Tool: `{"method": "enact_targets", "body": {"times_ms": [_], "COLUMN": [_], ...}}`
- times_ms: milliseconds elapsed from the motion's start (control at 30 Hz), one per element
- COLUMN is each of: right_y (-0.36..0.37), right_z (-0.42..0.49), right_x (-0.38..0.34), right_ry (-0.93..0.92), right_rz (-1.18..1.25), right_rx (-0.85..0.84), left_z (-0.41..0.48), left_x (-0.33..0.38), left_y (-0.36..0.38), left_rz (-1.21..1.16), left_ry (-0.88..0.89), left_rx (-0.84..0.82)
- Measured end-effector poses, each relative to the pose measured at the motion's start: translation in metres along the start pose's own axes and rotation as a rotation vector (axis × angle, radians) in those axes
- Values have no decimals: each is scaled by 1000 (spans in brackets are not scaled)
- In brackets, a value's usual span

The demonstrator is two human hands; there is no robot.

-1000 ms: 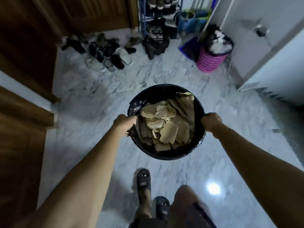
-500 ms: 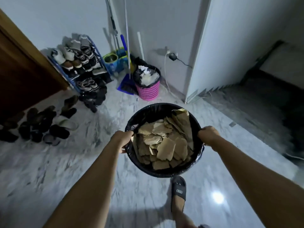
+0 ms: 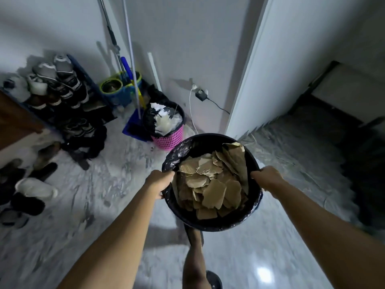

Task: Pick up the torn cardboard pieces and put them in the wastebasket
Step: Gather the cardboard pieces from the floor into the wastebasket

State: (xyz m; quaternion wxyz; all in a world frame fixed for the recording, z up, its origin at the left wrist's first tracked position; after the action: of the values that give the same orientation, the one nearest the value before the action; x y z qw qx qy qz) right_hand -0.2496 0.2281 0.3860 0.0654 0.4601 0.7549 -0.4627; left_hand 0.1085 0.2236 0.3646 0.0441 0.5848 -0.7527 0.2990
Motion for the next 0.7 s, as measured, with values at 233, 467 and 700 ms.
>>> {"method": "enact_targets", "body": {"times_ms": [233, 467, 700], "right_y": [60, 118, 174], "right_z": [161, 307, 446], "right_x": [-32, -36, -37], "right_ry": [189, 282, 248], "right_rz": [125, 205, 218], "right_rx": [-65, -106, -107], "left_z": [161, 316, 456], "left_x": [82, 128, 156], "left_y": [25, 55, 89], "left_rz": [64, 80, 62], "left_ry": [-49, -75, -88], "left_rx": [34, 65, 98]}}
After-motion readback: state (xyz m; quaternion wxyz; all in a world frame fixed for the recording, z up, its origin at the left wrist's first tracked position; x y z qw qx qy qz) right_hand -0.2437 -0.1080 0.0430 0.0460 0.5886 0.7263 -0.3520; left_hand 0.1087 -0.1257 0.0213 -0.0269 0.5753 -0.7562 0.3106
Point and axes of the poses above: each hand's wrist, its own z-axis towards the middle knuckle, its own y-axis out of the palm, x = y × z, the point moved 5 cm from there along z, towards the middle knuckle, and after that the axes turned 6 degrees about -y, right-handed, at the moved point
